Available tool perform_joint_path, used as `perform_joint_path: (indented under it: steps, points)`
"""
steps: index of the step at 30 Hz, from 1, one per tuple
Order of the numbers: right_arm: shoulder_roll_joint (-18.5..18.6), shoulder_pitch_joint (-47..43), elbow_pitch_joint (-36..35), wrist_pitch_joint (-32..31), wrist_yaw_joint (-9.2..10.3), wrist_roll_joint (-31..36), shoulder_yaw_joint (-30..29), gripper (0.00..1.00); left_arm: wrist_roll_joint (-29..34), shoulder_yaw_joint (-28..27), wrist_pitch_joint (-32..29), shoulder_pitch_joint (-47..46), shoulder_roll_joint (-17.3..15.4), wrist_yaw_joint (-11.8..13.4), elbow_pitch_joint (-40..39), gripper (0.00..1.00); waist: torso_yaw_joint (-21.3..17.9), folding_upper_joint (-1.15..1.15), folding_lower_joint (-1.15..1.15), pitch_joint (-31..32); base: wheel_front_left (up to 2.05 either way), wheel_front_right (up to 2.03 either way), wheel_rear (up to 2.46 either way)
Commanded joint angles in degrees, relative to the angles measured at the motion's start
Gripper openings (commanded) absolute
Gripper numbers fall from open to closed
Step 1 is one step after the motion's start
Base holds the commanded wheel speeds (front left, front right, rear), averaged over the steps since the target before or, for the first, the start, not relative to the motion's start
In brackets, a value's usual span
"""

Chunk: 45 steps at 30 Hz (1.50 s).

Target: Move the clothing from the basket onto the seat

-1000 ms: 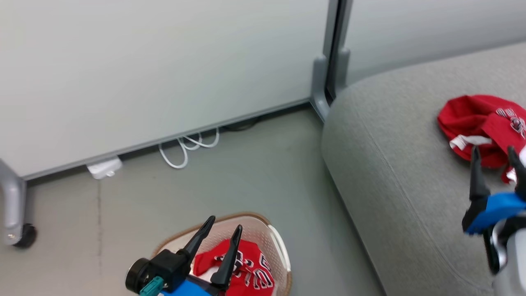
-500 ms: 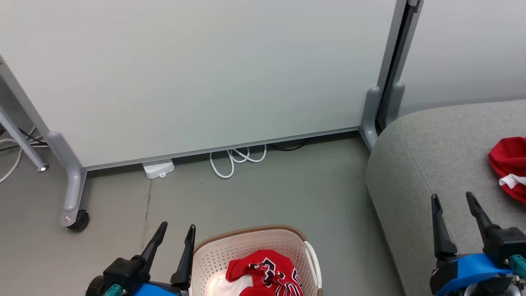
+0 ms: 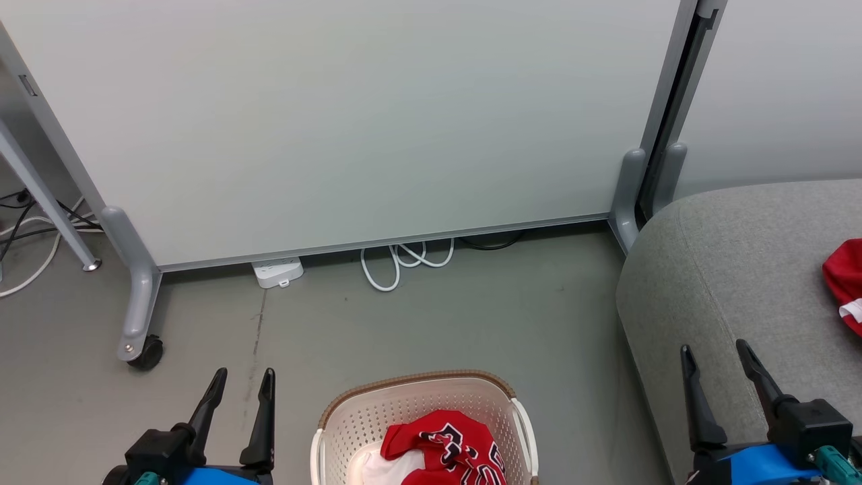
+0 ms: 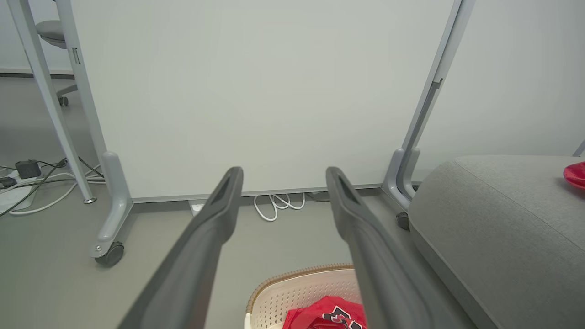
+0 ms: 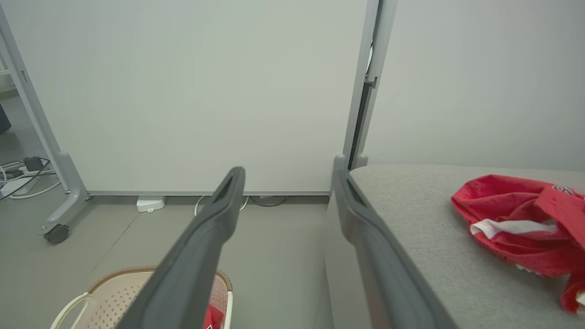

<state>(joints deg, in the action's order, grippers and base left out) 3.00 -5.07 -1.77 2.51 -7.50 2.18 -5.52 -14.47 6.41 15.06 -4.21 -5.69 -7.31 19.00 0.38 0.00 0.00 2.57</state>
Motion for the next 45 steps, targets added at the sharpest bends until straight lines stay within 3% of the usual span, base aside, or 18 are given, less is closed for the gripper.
perform_joint_path:
  steps: [1,26,33,37,45]
  points:
    - [-0.16,-1.13,-0.25,0.11,0.02,-0.75,0.36,1.00,0.48,-0.72,0.18,0.90,0.05,-0.23,0.20,1.00,0.02,0.00,0.00,0.01,0.00,0.00,0.00]
    - [-0.19,1.50,-1.06,-0.08,0.02,-2.24,1.20,1.00,0.67,0.44,0.18,0.51,0.29,-0.23,0.75,1.00,-1.63,0.00,0.00,-3.01,0.00,0.00,0.00]
    - [-0.13,4.64,-2.10,0.13,0.03,-1.81,2.74,1.00,0.80,1.57,0.18,-2.38,0.22,-0.23,1.75,1.00,-4.84,0.00,0.00,-9.56,0.00,0.00,0.00]
    - [-0.15,8.36,-3.38,0.48,0.02,-1.31,3.91,1.00,0.51,3.19,0.18,-6.42,0.32,-0.23,2.66,1.00,-7.33,0.00,0.00,-16.34,0.00,0.00,0.00]
    - [-0.15,18.67,-3.38,2.79,0.02,-2.68,7.60,1.00,-1.59,9.23,0.18,-17.23,-0.93,-0.23,11.38,1.00,-13.73,0.00,0.00,-29.53,0.00,0.00,0.00]
